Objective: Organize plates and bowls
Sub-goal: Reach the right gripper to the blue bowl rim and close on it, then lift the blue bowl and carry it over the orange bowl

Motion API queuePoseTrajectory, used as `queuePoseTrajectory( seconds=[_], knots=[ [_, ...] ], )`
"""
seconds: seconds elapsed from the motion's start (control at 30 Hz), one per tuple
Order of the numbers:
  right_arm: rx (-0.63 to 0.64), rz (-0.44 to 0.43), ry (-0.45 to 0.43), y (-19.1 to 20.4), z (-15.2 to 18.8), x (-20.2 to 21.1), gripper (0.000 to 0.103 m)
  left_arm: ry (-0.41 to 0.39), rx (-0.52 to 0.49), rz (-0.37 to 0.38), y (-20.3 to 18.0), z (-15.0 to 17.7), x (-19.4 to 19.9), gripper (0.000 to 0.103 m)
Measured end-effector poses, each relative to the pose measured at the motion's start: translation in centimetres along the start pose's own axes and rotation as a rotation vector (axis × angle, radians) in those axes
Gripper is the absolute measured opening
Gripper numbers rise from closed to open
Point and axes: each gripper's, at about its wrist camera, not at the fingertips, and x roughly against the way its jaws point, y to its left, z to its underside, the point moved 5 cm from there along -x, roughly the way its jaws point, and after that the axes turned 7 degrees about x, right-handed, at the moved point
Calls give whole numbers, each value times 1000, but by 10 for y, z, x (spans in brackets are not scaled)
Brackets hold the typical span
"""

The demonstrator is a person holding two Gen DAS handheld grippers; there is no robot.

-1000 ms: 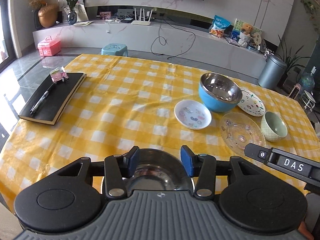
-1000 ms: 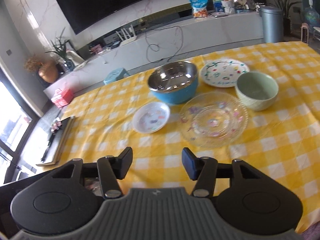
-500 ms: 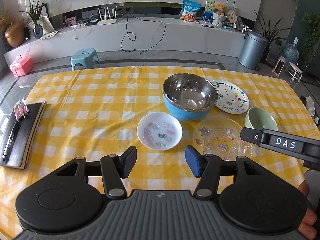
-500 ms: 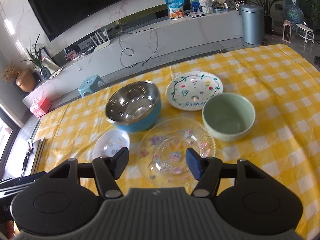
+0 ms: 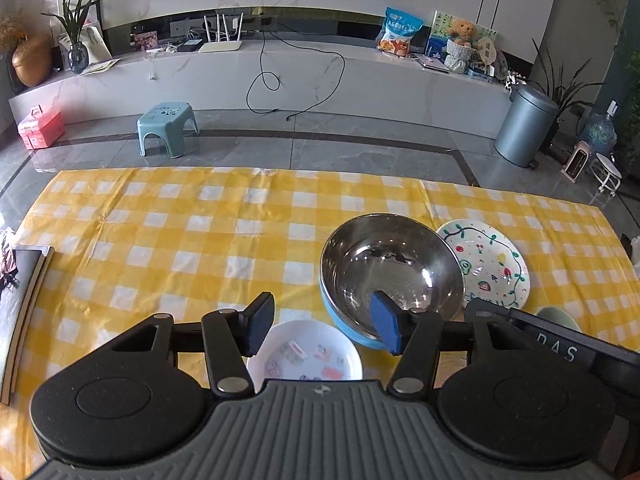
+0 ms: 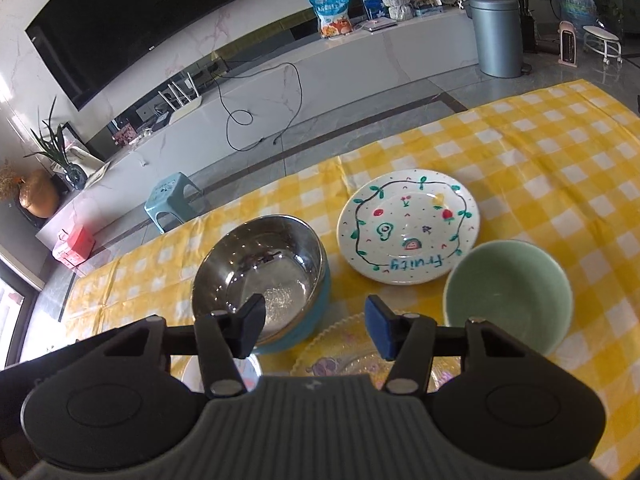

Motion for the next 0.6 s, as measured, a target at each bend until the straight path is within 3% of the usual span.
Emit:
queuePoseTrajectory(
  seconds=[0.2,0.3,0.5,0.6],
  knots=[
    [-18,15,25,1,-8,-31,52,19,32,-30,5,-11,-33,66],
    [-32,18,38,0,-10,-44,46,46,35,-31,3,-11,-49,65],
    [-50,15,80,1,-6,-66,36,83,20,-38,-1,-6,-69,52],
    [-58,16,94,1,-3,-74,29,101,22,-44,-2,-3,-76,39]
  ],
)
